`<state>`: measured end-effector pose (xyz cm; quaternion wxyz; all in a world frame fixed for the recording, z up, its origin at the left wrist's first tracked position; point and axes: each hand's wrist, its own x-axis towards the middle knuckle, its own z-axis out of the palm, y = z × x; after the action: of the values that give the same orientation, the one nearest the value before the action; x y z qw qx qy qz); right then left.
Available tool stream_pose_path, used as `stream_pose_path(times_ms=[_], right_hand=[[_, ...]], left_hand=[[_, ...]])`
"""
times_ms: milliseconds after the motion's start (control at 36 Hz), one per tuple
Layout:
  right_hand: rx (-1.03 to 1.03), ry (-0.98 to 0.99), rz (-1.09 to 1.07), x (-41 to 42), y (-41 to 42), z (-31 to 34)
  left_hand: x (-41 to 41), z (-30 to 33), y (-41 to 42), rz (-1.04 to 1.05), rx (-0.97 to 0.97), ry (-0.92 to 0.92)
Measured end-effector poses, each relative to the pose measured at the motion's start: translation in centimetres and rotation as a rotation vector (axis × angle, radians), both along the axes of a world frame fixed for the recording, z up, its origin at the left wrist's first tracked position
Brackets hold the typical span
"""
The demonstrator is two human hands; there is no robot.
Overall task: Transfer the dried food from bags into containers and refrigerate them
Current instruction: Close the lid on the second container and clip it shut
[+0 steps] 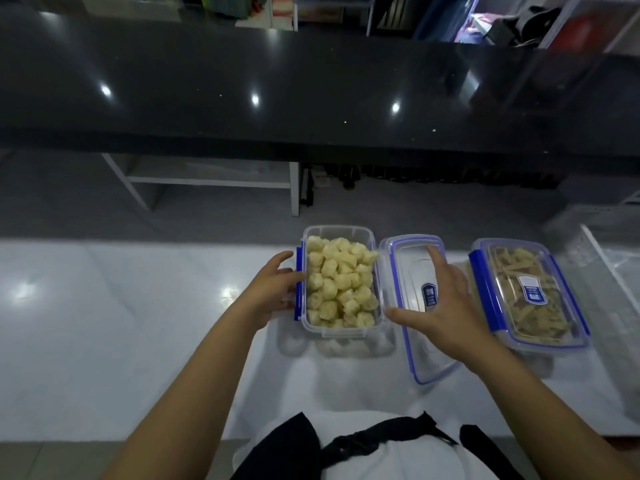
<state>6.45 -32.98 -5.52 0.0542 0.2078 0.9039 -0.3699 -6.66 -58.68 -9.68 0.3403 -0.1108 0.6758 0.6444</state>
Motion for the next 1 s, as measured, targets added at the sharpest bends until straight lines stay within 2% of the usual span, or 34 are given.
stream_pose_path(times_ms=[139, 278, 361, 500, 611, 722, 1000], right_hand=[[-0.043, -0.040, 0.025, -0.5, -0.1, -0.3], [0.016, -0.125, 0.111, -2.4, -0.7, -0.1], [0.121, -0.177, 0.173, -4.0, -1.5, -0.1], [0.368, -0.244, 0.278, -6.0, -3.8, -1.3], [0.513, -0.208, 0.317, -6.4, -5.4, -2.9], [0.524, -0.194, 0.310, -5.6, -5.8, -4.0], [0.481, -0.228, 0.254, -2.3, -4.6, -4.5]], left_hand=[[0.0, -0.8, 0.1, 0.036, 0.059, -0.024], [2.0, -1.0, 0.4, 0.124, 0.123, -0.074], [4.4, -1.4, 1.8, 0.198, 0.205, -0.107], [7.8, -2.3, 3.1, 0.172, 0.263, -0.116], [7.3, -2.7, 2.0, 0.251, 0.224, -0.152], [7.2, -2.6, 1.7, 0.174, 0.254, -0.134], [7.3, -3.3, 2.3, 0.156, 0.276, -0.113]])
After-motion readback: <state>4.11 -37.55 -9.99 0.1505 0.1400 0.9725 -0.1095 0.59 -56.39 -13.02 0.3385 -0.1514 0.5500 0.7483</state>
